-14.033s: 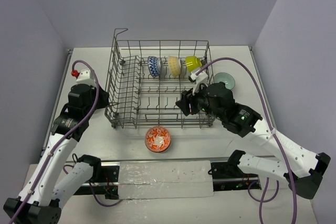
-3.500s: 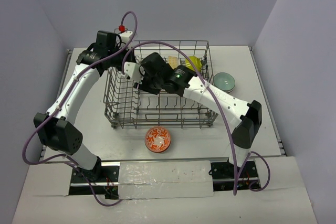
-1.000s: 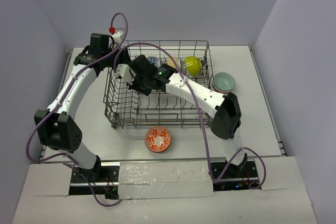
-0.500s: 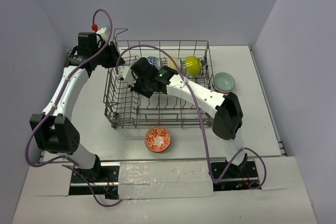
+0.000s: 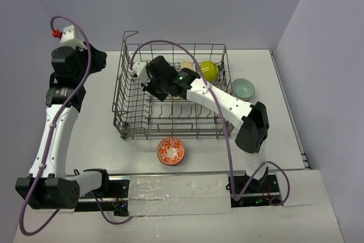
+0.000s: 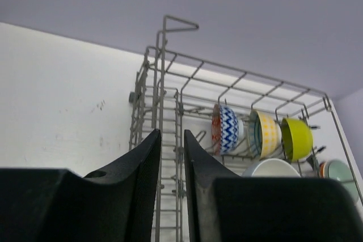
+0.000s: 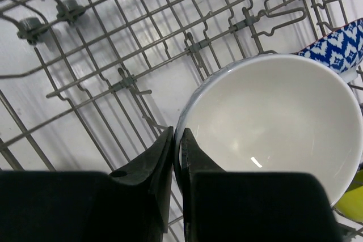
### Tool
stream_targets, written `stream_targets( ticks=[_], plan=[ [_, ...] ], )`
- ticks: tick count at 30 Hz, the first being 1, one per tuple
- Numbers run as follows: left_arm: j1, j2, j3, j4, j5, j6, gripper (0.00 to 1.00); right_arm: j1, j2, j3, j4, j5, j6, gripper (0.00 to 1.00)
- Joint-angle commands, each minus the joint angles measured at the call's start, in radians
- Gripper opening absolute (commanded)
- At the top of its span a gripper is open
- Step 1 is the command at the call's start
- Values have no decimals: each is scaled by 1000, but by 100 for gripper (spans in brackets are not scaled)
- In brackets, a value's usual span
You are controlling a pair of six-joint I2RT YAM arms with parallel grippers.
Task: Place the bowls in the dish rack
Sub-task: Pass from the left arm to the right, then insert the bowl into the dish rack.
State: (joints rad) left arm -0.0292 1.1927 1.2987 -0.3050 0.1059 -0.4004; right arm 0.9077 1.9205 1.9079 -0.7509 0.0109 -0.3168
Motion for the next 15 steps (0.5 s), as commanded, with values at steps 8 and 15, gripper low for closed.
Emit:
stream_targets(
  ticks=[8, 15],
  plan=[
    [55, -65, -65, 136, -86, -51, 30, -62, 98, 279, 117, -153, 234, 0],
    [64, -96, -96, 161, -101, -74, 30, -78, 163, 336, 208, -216, 383, 0]
  ],
)
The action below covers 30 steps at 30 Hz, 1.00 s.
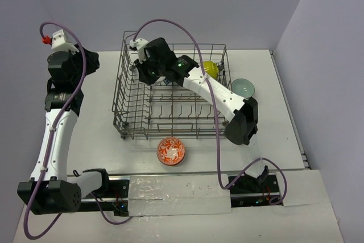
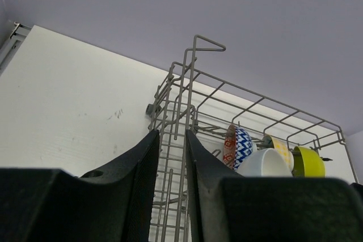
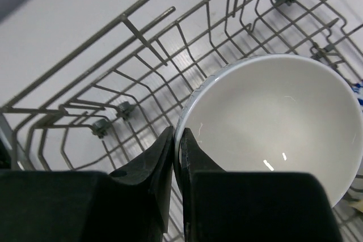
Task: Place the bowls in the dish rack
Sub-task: Insert the bowl into the dish rack.
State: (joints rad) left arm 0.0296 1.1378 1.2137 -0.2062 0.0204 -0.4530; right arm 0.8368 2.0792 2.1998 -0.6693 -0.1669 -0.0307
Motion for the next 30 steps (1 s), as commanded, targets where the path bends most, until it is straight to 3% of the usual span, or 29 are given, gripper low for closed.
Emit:
stream_targets(
  ticks=[1, 10, 17, 30],
  plan=[
    [7, -47, -19, 68, -14, -24, 30, -11, 7, 31, 141, -51, 135, 0],
    [24, -53, -37, 91, -5, -36, 30, -28, 68, 9, 304, -97, 288, 0],
    [50, -36, -42, 99, 30, -50, 30, -42, 111, 6, 384, -49, 379, 0],
    [78, -18, -48, 123, 99, -69, 31, -110, 170, -6, 589, -193, 617, 0]
  ],
)
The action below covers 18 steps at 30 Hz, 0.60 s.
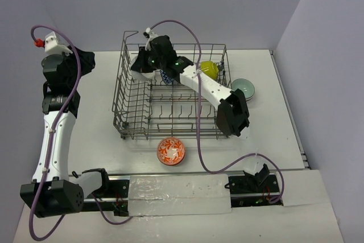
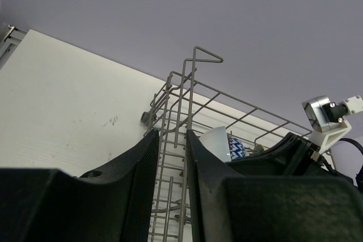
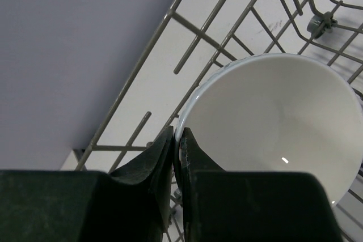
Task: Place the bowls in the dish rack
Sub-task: Insert the bowl into the dish rack.
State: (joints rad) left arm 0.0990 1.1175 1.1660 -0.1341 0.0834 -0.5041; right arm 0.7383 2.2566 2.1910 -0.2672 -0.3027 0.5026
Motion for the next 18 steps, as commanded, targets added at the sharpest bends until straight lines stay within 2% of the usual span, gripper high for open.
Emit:
stream_targets(
  ticks=[1, 11, 18],
  plan=[
    [8, 4, 0, 51, 39, -19, 31, -14, -8, -3, 203, -64, 99, 0],
    [19, 8, -2, 54, 59, -27, 31, -40, 20, -36, 367, -139, 269, 0],
    [19, 15, -2, 54, 72, -30, 31, -40, 17, -89, 427, -127, 294, 0]
  ],
)
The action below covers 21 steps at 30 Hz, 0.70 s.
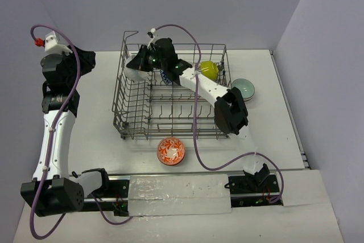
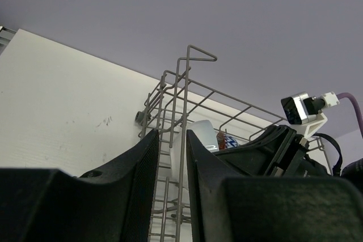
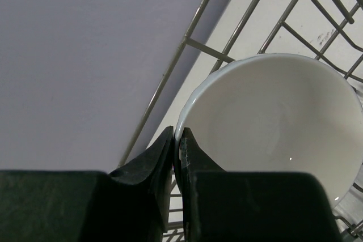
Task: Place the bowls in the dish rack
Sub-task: Insert the bowl into the dish rack.
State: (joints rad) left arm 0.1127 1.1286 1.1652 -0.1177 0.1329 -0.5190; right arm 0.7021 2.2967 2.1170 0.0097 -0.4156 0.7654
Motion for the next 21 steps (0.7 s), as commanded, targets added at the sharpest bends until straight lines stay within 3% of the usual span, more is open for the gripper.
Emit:
stream_targets(
  ticks=[1, 21],
  plan=[
    [5, 5, -1, 39, 27, -18, 31, -3, -26, -35, 157, -14, 35, 0],
    [8, 13, -2, 44, 47, -26, 31, 37, -2, -103, 262, 4, 117, 0]
  ],
)
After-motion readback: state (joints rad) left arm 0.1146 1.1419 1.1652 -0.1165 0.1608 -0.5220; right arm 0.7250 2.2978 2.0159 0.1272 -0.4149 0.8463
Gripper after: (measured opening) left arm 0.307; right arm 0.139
